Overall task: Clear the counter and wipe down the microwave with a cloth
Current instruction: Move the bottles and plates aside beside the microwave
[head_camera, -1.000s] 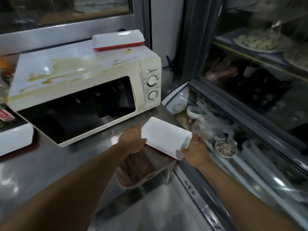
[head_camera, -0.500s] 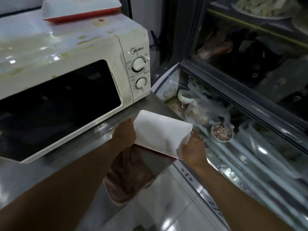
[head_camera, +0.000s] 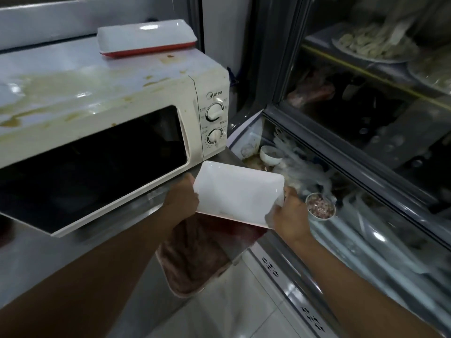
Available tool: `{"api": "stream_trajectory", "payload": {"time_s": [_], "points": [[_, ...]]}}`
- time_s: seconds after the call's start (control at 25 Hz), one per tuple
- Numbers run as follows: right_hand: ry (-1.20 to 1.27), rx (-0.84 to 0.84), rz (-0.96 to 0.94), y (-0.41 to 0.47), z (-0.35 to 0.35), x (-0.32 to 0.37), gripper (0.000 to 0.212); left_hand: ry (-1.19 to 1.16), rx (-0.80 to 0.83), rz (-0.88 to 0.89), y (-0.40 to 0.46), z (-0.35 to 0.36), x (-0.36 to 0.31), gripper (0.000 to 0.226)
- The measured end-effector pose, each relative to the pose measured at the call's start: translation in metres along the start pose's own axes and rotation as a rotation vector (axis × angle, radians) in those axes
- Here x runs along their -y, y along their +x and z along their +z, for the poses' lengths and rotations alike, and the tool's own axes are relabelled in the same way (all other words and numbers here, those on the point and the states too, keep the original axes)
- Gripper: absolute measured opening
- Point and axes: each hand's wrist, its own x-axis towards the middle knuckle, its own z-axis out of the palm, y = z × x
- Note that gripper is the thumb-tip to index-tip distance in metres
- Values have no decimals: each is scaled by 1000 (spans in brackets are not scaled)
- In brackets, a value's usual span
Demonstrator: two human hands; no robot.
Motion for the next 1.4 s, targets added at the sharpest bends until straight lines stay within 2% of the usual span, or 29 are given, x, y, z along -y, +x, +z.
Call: {"api": "stream_trajectory", "payload": {"time_s": [0.32, 0.56, 0.72, 0.92, 1.08, 1.28, 1.4], "points": [[-20, -112, -135, -1, -66, 56, 36, -157, -105, 52, -29, -76, -28, 22], [6, -175, -242, -2, -102, 109, 32, -229, -197, 117, -38, -142, -39, 12], [8, -203, -274, 0, -111, 149, 35, -256, -246, 119, -39, -185, -33, 17], [-8, -179, -307, 6, -109, 196, 37, -268, -325, 91, -36, -227, -21, 18], [21, -139, -315, 23, -100, 235, 36, -255, -375, 49, -21, -257, -14, 7], [36, -52, -380, 74, -87, 277, 37, -314, -402, -52, 25, -281, -4, 18], [44, -17, -420, 119, -71, 303, 34, -357, -403, -89, 62, -289, 0, 4]]}}
